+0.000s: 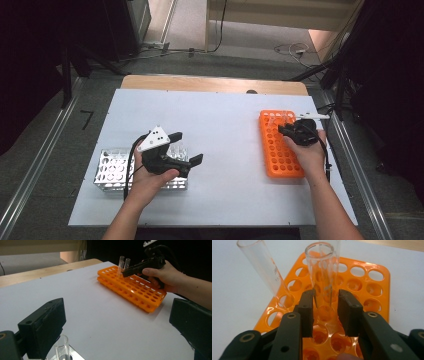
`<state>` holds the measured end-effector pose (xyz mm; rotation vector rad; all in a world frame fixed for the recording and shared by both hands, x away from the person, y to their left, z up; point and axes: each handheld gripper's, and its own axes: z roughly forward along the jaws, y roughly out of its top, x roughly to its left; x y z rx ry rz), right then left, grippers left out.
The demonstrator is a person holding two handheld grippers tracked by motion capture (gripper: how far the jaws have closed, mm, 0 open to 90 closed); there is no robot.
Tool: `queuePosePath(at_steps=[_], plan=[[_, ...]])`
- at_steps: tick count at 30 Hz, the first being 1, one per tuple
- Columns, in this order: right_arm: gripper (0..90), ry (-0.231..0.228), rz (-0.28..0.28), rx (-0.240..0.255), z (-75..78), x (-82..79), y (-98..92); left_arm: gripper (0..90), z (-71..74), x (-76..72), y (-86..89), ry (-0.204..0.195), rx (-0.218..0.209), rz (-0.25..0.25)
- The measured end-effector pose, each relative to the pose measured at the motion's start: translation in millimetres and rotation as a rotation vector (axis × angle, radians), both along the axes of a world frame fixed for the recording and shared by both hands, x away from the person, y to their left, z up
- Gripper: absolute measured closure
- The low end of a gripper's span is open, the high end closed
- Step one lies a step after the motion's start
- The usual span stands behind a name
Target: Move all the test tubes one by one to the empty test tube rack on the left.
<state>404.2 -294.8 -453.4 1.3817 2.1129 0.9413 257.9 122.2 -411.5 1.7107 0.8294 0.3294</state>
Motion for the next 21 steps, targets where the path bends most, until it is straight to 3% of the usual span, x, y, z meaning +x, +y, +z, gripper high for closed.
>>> queuePosePath(at_steps=[5,9,16,21], plan=[[73.4,-0.003,-0.019,-0.020,-0.3,0.4,2.3,0.7,0.3,-0.8,-1.7,0.002,0.006,-0.024],[74.3,-0.010,-0.011,-0.018,0.0,-0.5,2.7,0.7,0.4,-0.7,-1.8,0.004,0.007,-0.026],[74.2,-0.056,-0.006,0.063,10.2,-7.7,-8.1,0.7,1.5,-0.7,-0.7,0.000,0.005,-0.018],[74.2,-0.108,0.007,0.084,26.6,-22.7,-13.6,0.8,3.3,-1.6,-1.8,-0.007,0.005,-0.016]])
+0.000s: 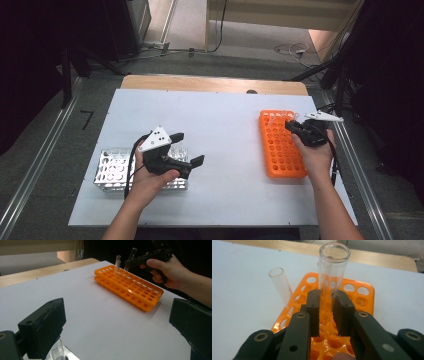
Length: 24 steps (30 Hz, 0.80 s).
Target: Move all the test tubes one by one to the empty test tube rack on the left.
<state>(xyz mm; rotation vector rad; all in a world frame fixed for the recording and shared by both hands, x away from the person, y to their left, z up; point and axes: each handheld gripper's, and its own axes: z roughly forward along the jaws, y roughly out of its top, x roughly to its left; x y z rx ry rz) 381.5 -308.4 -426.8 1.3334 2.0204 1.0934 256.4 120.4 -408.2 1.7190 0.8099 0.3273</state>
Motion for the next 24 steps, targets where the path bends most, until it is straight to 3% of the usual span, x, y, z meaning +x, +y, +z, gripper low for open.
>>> queuePosePath(at_steps=[6,11,19,24], plan=[[74.2,-0.036,0.054,0.014,18.6,-25.4,2.3,1.1,3.5,-2.3,-4.8,-0.012,0.002,-0.010],[74.2,-0.053,0.129,0.007,29.6,-47.0,17.5,2.9,7.1,-4.6,-12.4,-0.025,0.001,-0.030],[74.2,-0.043,0.270,0.011,29.7,-66.2,50.4,5.6,8.2,1.2,-30.1,-0.033,-0.004,-0.069],[74.2,-0.043,0.312,0.014,28.8,-71.0,64.6,9.4,7.8,7.8,-49.1,-0.038,-0.004,-0.102]])
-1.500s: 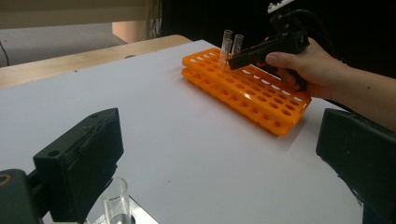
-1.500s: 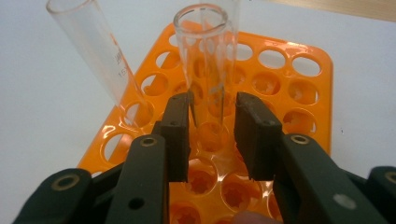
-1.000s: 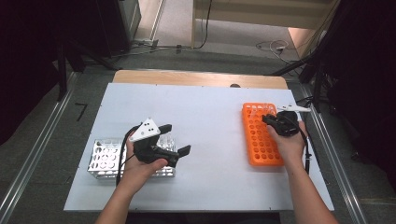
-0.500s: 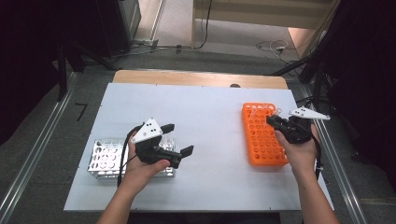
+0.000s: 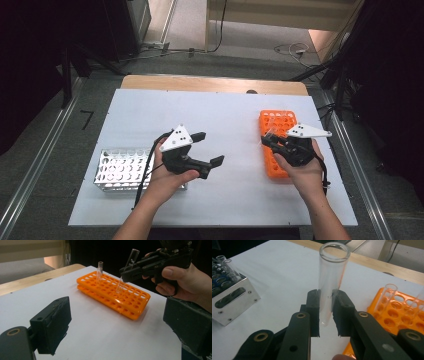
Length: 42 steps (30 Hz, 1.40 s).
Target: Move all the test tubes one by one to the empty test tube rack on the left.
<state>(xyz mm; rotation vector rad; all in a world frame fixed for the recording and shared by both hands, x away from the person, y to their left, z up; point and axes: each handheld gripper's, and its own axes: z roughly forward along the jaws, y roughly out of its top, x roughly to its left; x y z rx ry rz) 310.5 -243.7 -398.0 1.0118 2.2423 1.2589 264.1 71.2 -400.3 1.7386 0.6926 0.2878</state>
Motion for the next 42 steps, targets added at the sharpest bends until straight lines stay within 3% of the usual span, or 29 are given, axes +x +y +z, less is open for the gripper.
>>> queuePosePath(at_steps=[8,20,26,32,42], plan=[[74.2,0.017,0.069,0.006,-7.5,-11.4,21.0,21.0,-2.6,1.5,-18.5,-0.015,0.015,-0.021],[74.2,0.011,0.210,-0.049,-13.0,-32.9,64.3,51.4,-0.8,-6.5,-34.9,-0.050,0.034,-0.028],[74.3,0.010,0.259,-0.069,-14.5,-41.2,78.9,60.7,-2.7,-9.9,-40.3,-0.075,0.062,-0.022],[74.3,0.012,0.275,-0.074,-14.0,-43.9,81.9,72.6,-2.6,-11.2,-40.2,-0.082,0.080,-0.023],[74.3,0.015,0.276,-0.075,-13.4,-43.9,81.5,74.1,-2.8,-11.1,-39.5,-0.081,0.088,-0.018]])
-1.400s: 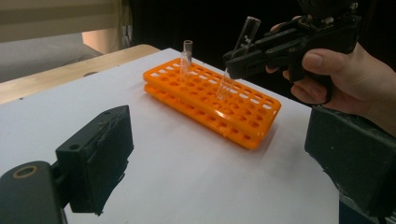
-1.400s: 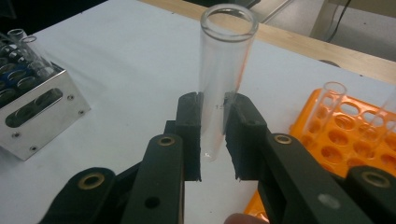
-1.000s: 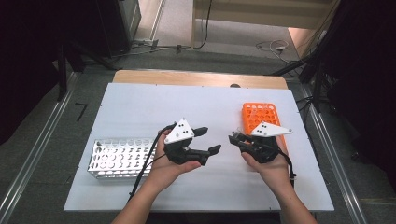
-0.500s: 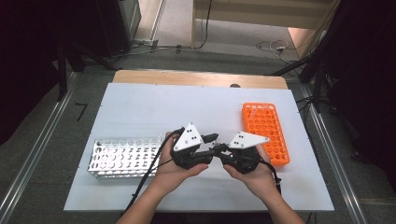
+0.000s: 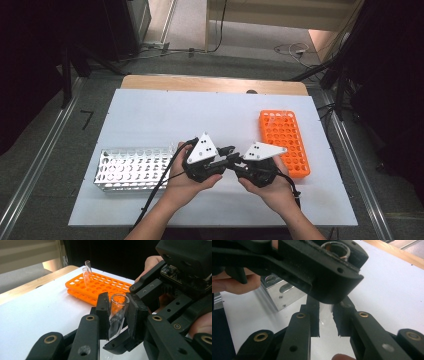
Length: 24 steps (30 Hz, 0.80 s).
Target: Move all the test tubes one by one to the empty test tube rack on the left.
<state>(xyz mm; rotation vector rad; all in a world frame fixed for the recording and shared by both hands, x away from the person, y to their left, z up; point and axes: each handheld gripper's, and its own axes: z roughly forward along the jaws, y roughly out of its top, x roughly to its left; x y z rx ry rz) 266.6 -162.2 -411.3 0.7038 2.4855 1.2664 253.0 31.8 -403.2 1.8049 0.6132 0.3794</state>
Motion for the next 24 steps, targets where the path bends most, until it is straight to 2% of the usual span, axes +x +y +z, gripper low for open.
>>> queuePosePath(at_steps=[8,12,17,22,24], plan=[[72.9,-0.003,0.006,0.020,0.6,-0.2,0.1,75.9,2.9,-1.1,4.4,-0.001,-0.011,0.006],[56.7,0.002,0.017,0.036,0.0,-0.1,1.6,76.0,5.7,-2.9,8.2,-0.006,-0.020,0.003],[27.7,0.013,0.039,0.060,1.6,-0.6,2.8,76.0,9.7,-3.5,17.5,-0.007,-0.032,0.018],[12.3,0.033,0.044,0.109,4.1,2.2,-3.6,76.0,13.2,-3.9,30.6,-0.008,-0.044,0.046],[4.4,0.022,0.045,0.109,4.9,3.6,-7.1,76.0,14.1,-3.8,36.8,-0.007,-0.046,0.061]])
